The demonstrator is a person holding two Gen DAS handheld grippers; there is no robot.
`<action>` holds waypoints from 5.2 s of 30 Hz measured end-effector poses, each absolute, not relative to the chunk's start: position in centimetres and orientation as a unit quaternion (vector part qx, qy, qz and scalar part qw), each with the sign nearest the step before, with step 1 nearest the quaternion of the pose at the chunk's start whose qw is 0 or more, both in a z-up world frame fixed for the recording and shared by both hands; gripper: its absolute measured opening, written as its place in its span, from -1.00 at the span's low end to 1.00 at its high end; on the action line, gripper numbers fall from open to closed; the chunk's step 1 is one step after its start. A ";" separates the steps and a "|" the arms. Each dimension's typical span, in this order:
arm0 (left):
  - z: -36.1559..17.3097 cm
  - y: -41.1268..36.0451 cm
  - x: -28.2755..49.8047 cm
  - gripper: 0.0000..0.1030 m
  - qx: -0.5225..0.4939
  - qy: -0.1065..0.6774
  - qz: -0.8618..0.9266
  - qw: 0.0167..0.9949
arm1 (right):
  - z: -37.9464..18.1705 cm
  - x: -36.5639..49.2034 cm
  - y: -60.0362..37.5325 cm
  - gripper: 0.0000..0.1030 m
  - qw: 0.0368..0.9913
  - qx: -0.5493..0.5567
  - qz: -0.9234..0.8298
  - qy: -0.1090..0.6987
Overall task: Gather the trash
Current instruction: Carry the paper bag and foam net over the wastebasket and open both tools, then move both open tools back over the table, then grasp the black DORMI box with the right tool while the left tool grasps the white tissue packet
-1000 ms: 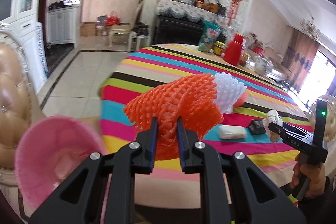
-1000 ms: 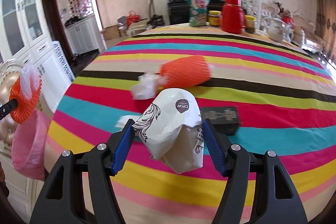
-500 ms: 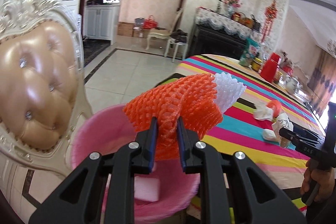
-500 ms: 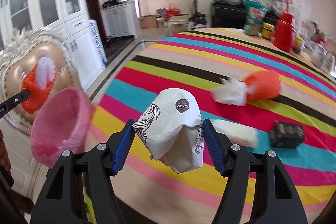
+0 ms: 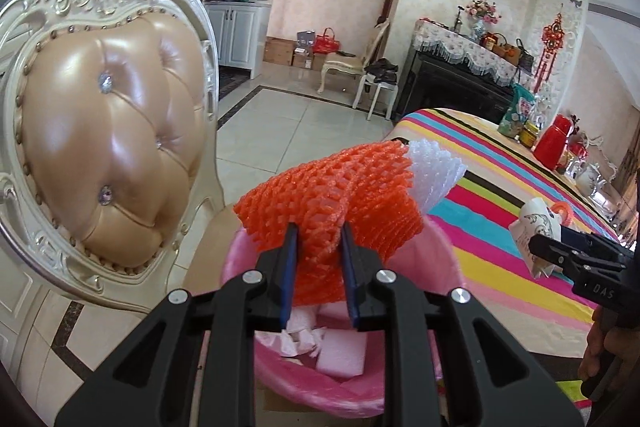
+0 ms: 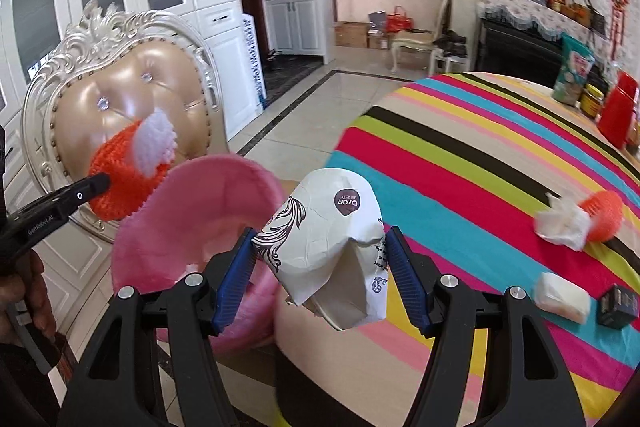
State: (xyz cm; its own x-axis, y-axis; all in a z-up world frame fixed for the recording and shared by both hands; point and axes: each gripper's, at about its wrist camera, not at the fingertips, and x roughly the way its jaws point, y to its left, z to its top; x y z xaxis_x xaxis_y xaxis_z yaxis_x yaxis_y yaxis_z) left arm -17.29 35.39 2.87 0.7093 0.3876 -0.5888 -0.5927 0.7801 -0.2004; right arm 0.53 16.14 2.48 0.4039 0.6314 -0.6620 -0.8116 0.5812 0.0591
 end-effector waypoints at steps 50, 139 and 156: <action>1.7 35.9 -17.5 0.04 -0.217 0.264 0.251 0.906 | 0.9 0.3 19.3 0.52 0.816 -0.160 0.447 0.330; -4.0 4.5 17.9 0.28 0.015 0.408 -0.104 0.907 | -5.1 23.6 -14.4 0.58 0.907 -0.046 0.144 0.394; -6.6 2.7 21.0 0.36 0.074 0.450 -0.116 0.882 | -4.2 23.3 -15.2 0.58 0.913 -0.031 0.136 0.383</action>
State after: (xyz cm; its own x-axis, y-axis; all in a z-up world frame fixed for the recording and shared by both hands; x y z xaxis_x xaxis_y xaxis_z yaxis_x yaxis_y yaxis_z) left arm 21.04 2.71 -6.58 0.5684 -0.1385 -0.8110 0.2716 0.9621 0.0260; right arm 23.31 -15.24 -4.21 0.6698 0.2251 -0.7076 -0.2720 0.9611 0.0482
